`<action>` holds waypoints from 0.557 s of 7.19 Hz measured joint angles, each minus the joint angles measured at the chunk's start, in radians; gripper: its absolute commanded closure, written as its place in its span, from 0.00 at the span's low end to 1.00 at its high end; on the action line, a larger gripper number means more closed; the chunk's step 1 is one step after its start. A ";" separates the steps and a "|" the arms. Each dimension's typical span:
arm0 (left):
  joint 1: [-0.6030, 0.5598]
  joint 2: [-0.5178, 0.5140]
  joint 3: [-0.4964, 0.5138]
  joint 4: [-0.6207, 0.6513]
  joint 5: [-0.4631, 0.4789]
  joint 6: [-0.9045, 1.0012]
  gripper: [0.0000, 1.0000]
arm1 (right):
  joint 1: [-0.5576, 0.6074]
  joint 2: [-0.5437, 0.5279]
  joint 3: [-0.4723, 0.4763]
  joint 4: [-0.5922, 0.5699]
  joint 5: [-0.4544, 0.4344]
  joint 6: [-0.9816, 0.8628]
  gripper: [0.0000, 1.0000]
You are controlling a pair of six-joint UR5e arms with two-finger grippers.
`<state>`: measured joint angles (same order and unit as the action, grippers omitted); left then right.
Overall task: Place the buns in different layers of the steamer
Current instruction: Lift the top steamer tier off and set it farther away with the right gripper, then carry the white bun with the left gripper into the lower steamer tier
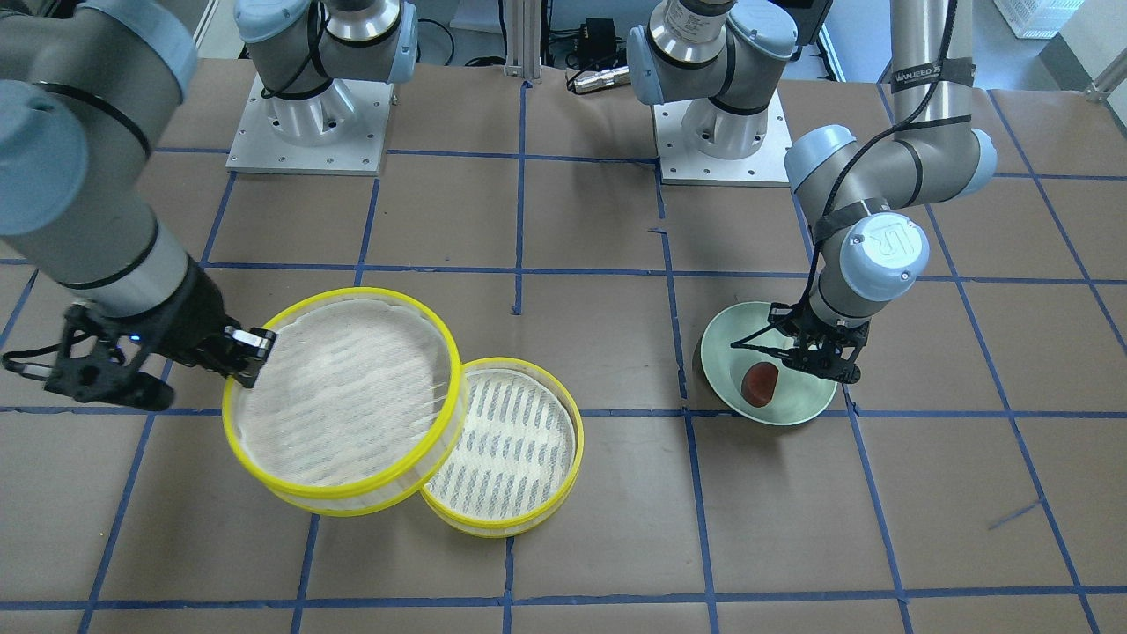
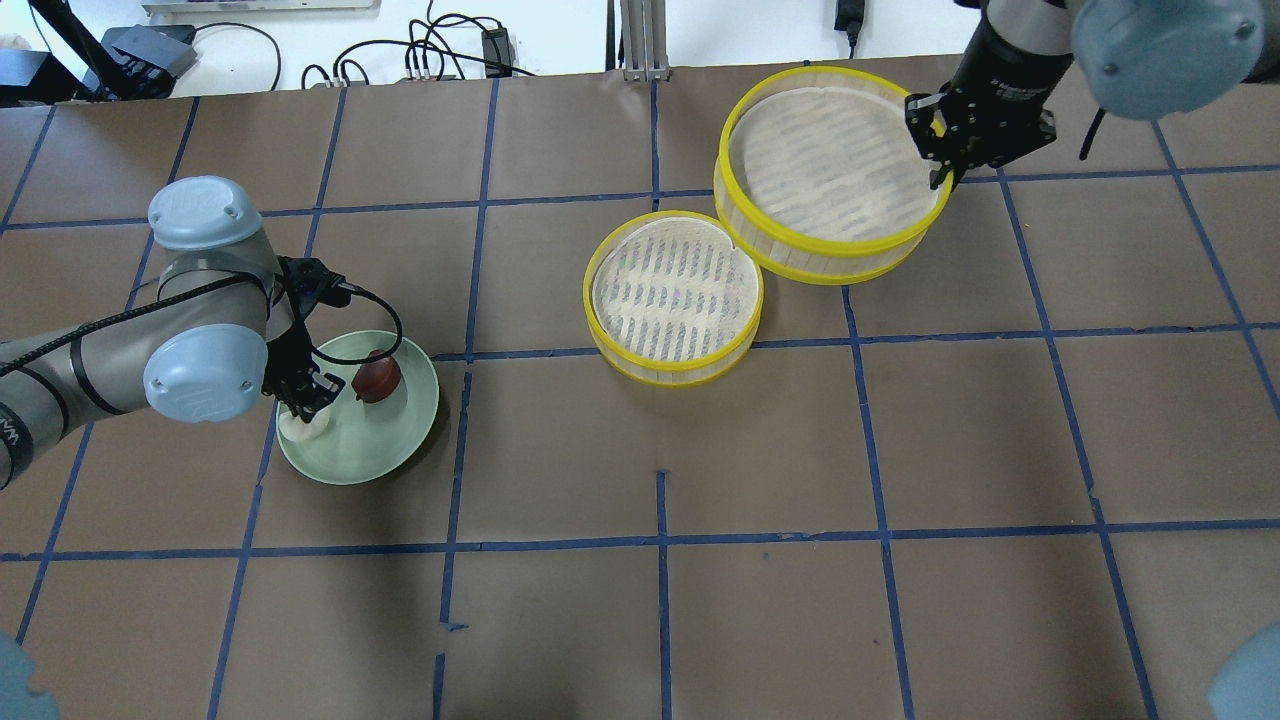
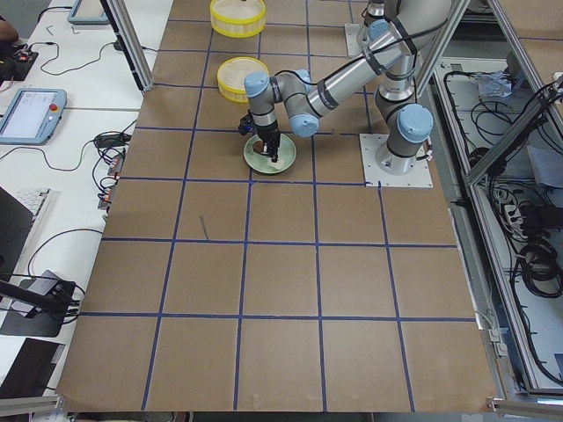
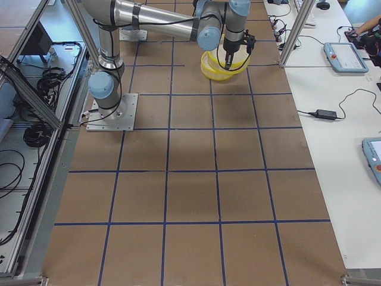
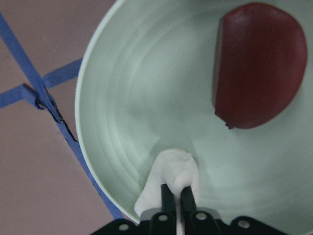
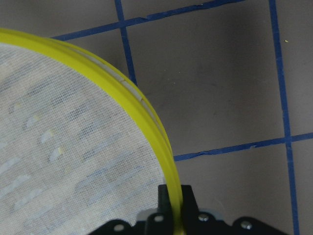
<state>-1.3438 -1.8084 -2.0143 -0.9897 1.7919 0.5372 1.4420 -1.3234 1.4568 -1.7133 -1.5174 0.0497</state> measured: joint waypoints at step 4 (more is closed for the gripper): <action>-0.192 0.037 0.287 -0.181 -0.098 -0.213 0.99 | -0.021 0.041 -0.015 0.026 -0.046 -0.089 0.95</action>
<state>-1.5356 -1.7712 -1.7272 -1.1704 1.6943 0.3244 1.4210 -1.2821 1.4420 -1.6872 -1.5637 -0.0391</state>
